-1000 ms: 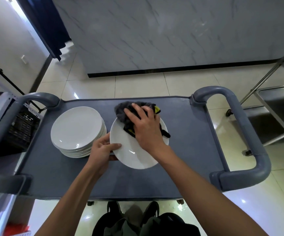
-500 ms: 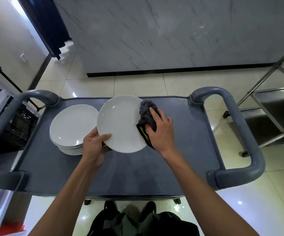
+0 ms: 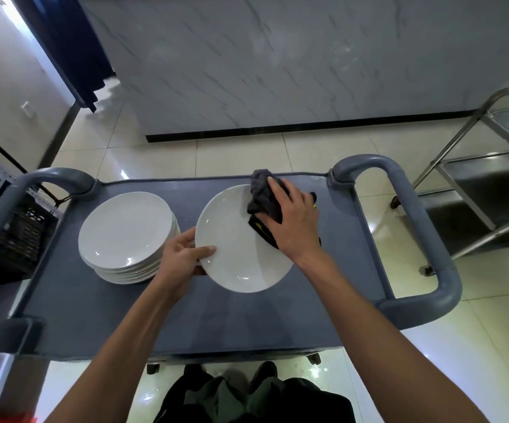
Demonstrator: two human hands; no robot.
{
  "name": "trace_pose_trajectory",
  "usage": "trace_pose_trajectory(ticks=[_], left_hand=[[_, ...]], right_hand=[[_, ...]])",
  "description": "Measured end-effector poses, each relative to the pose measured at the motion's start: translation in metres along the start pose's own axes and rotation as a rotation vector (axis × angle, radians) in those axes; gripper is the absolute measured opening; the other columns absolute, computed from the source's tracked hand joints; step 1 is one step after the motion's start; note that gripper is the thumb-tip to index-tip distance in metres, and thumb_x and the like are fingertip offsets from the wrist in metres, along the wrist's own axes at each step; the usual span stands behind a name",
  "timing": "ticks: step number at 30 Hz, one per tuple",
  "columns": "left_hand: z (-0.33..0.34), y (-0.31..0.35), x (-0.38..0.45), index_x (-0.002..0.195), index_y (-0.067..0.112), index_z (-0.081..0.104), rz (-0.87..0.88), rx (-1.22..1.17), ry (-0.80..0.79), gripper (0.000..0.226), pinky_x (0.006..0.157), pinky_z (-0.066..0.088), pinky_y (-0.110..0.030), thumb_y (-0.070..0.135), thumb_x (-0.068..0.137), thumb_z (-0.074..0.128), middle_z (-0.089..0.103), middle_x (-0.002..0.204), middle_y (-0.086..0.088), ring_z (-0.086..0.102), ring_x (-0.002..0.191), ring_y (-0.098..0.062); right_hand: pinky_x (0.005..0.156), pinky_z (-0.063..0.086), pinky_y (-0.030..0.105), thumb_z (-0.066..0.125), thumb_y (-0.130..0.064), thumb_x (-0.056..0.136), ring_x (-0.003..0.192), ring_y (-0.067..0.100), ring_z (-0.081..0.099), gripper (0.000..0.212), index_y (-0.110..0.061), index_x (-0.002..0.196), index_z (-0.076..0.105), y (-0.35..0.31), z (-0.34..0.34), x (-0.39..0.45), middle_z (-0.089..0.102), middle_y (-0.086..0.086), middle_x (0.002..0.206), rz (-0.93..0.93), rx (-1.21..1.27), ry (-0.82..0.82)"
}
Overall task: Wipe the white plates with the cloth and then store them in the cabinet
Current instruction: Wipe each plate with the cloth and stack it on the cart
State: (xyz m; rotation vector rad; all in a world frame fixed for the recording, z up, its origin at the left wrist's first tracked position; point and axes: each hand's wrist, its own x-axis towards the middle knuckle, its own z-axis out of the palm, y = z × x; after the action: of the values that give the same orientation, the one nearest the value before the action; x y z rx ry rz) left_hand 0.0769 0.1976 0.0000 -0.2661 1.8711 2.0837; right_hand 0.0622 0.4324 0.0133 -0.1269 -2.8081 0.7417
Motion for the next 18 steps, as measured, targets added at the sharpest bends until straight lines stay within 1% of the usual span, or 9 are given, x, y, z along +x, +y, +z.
trace_pose_trajectory(ticks=[2, 4, 5, 7, 9, 10, 13, 16, 18], left_hand=[[0.001, 0.0, 0.003, 0.11, 0.028, 0.075, 0.004, -0.005, 0.008, 0.046, 0.06, 0.059, -0.039, -0.008, 0.082, 0.067, 0.077, 0.102, -0.007, 0.074, 0.083, -0.026], [-0.002, 0.001, 0.007, 0.106, 0.031, 0.077, 0.01, -0.002, 0.013, 0.046, 0.061, 0.059, -0.041, -0.007, 0.081, 0.068, 0.077, 0.102, -0.006, 0.074, 0.084, -0.026], [-0.004, 0.001, 0.008, 0.105, 0.031, 0.078, 0.015, 0.004, 0.014, 0.045, 0.061, 0.059, -0.042, -0.006, 0.081, 0.069, 0.077, 0.103, -0.007, 0.074, 0.084, -0.026], [-0.009, 0.002, 0.01, 0.104, 0.031, 0.078, 0.024, 0.022, 0.012, 0.043, 0.064, 0.06, -0.043, -0.005, 0.081, 0.07, 0.077, 0.103, -0.007, 0.074, 0.086, -0.027], [-0.013, 0.001, 0.012, 0.106, 0.03, 0.078, 0.029, 0.029, 0.004, 0.043, 0.066, 0.06, -0.045, -0.004, 0.082, 0.07, 0.077, 0.104, -0.008, 0.074, 0.087, -0.028], [-0.014, 0.001, 0.012, 0.108, 0.029, 0.078, 0.03, 0.029, -0.003, 0.043, 0.068, 0.06, -0.046, -0.004, 0.082, 0.07, 0.077, 0.105, -0.008, 0.074, 0.089, -0.028], [-0.014, -0.001, 0.013, 0.109, 0.03, 0.078, 0.038, 0.023, -0.014, 0.045, 0.067, 0.06, -0.045, -0.005, 0.082, 0.07, 0.077, 0.105, -0.01, 0.074, 0.089, -0.029], [-0.014, 0.0, 0.013, 0.109, 0.031, 0.078, 0.067, 0.028, -0.035, 0.045, 0.065, 0.06, -0.041, -0.005, 0.083, 0.07, 0.077, 0.104, -0.01, 0.075, 0.088, -0.027], [-0.016, 0.002, 0.014, 0.11, 0.032, 0.077, 0.096, 0.038, -0.059, 0.046, 0.064, 0.06, -0.039, -0.005, 0.084, 0.07, 0.077, 0.103, -0.009, 0.075, 0.089, -0.025]], right_hand=[[0.106, 0.035, 0.059, 0.057, -0.067, 0.085, 0.136, 0.029, 0.029, 0.081, -0.039, 0.154, 0.025, 0.001, -0.004, 0.0, 0.029, -0.003, 0.157, -0.032, -0.023, -0.038], [0.109, 0.029, 0.057, 0.046, -0.076, 0.082, 0.14, 0.029, 0.023, 0.085, -0.04, 0.155, 0.021, 0.0, -0.005, -0.002, 0.024, -0.002, 0.16, -0.059, -0.023, -0.073], [0.111, 0.026, 0.057, 0.04, -0.076, 0.084, 0.142, 0.028, 0.02, 0.081, -0.041, 0.155, 0.021, -0.001, -0.005, -0.003, 0.023, -0.002, 0.161, -0.059, 0.011, -0.086], [0.115, 0.024, 0.057, 0.037, -0.065, 0.093, 0.143, 0.026, 0.02, 0.066, -0.04, 0.153, 0.028, -0.001, -0.007, -0.002, 0.026, -0.003, 0.161, -0.033, 0.139, -0.1], [0.113, 0.03, 0.055, 0.045, -0.05, 0.099, 0.138, 0.027, 0.028, 0.055, -0.037, 0.151, 0.036, 0.001, -0.01, 0.001, 0.034, -0.002, 0.158, -0.028, 0.196, -0.087], [0.111, 0.032, 0.054, 0.049, -0.045, 0.1, 0.136, 0.028, 0.032, 0.053, -0.035, 0.151, 0.037, 0.002, -0.011, 0.002, 0.036, -0.002, 0.157, -0.034, 0.195, -0.085], [0.11, 0.035, 0.052, 0.059, -0.04, 0.096, 0.134, 0.026, 0.037, 0.058, -0.034, 0.15, 0.038, 0.003, -0.013, 0.005, 0.041, -0.004, 0.153, -0.032, 0.211, -0.098], [0.111, 0.037, 0.047, 0.066, -0.037, 0.092, 0.134, 0.024, 0.041, 0.068, -0.03, 0.151, 0.034, 0.003, -0.014, 0.008, 0.045, -0.004, 0.149, 0.008, 0.271, -0.103], [0.11, 0.04, 0.043, 0.071, -0.034, 0.088, 0.13, 0.02, 0.046, 0.069, -0.028, 0.149, 0.037, 0.004, -0.016, 0.011, 0.051, -0.004, 0.143, 0.027, 0.315, -0.121]])
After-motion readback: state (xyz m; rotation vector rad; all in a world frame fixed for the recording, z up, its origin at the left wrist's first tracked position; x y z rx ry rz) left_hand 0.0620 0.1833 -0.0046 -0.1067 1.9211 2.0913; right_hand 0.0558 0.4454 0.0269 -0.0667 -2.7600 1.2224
